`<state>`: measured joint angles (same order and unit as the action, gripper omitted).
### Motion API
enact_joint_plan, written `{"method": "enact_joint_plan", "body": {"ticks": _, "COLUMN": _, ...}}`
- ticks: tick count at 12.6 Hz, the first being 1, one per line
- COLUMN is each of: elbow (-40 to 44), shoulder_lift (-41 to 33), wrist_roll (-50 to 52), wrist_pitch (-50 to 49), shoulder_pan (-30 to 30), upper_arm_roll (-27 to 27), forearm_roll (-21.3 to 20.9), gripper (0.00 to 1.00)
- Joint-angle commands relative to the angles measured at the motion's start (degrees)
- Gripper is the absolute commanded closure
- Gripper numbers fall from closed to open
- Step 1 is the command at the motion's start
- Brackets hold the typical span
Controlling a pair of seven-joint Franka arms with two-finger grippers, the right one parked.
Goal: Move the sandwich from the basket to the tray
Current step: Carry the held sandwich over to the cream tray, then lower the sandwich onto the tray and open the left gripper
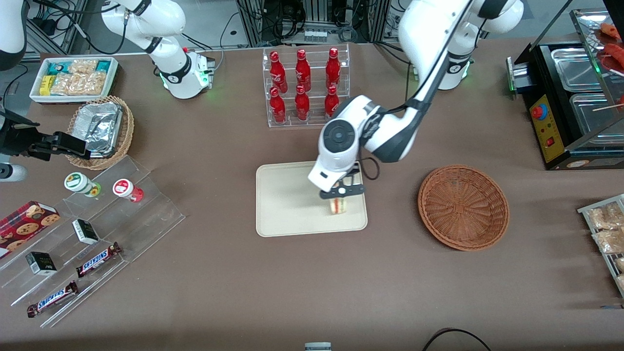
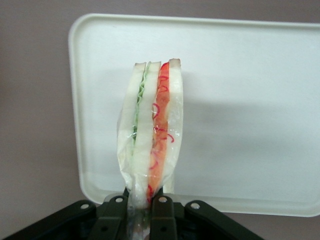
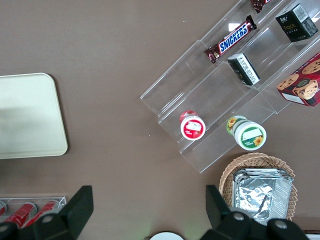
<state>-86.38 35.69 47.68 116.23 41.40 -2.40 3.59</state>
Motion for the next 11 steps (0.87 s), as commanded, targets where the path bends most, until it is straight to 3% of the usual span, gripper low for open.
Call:
{"method": "enact_joint_plan", "body": {"ticks": 1, "elbow": 7.7, "shoulder_lift": 5.35, "wrist_roll": 1.89, "wrist_pitch": -1.1, "shoulder_pan": 2.63, "upper_arm_roll": 0.64, "forearm_roll": 0.9, "gripper": 1.0}}
{"method": "enact_joint_plan", "body": {"ticks": 11, "elbow": 14.04, "shoulder_lift": 10.63, "wrist_roll": 6.02, "wrist_pitch": -0.4, "shoulder_pan": 3.25, "upper_arm_roll": -0.42, "forearm_roll": 0.72, "gripper": 1.0}}
